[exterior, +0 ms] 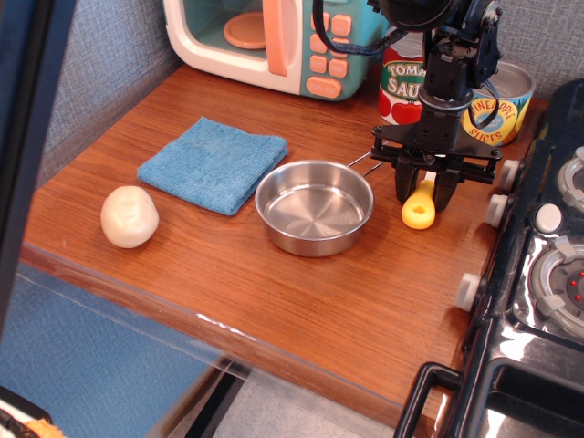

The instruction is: Move the yellow knife to the left of the blue towel

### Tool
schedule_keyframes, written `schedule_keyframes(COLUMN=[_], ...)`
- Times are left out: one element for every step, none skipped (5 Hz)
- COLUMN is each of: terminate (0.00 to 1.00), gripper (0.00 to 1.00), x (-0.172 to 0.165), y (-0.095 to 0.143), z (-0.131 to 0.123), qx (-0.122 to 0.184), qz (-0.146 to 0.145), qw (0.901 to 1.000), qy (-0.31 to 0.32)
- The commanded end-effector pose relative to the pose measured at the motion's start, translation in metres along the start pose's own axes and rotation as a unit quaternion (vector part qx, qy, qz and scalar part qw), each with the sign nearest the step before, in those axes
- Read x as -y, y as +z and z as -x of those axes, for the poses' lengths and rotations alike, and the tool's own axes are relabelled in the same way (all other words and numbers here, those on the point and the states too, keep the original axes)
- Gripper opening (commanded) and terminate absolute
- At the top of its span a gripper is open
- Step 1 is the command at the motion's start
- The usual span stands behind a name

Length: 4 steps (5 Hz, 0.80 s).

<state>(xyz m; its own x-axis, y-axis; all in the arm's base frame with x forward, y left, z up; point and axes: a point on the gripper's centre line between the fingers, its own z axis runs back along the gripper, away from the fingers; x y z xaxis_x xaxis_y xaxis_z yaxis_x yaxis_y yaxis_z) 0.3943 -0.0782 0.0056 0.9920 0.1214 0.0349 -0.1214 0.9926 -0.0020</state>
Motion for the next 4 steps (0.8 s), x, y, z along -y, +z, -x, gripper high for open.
schedule_keyframes(terminate=[0.00,0.00,0.00,0.00], gripper=[0.00,0.00,0.00,0.00], x=[0.019,0.032,0.029,0.000], y=[0.034,0.066,0.094,0.113], z=[-0.007,0.000,0.016,0.026], qx=[0.040,0.078,0.110,0.129], qz=[0.039,0.063,0.073,0.073], qw=[0.9976,0.9927,0.9875,0.9862], qy=[-0.040,-0.067,-0.087,-0.073])
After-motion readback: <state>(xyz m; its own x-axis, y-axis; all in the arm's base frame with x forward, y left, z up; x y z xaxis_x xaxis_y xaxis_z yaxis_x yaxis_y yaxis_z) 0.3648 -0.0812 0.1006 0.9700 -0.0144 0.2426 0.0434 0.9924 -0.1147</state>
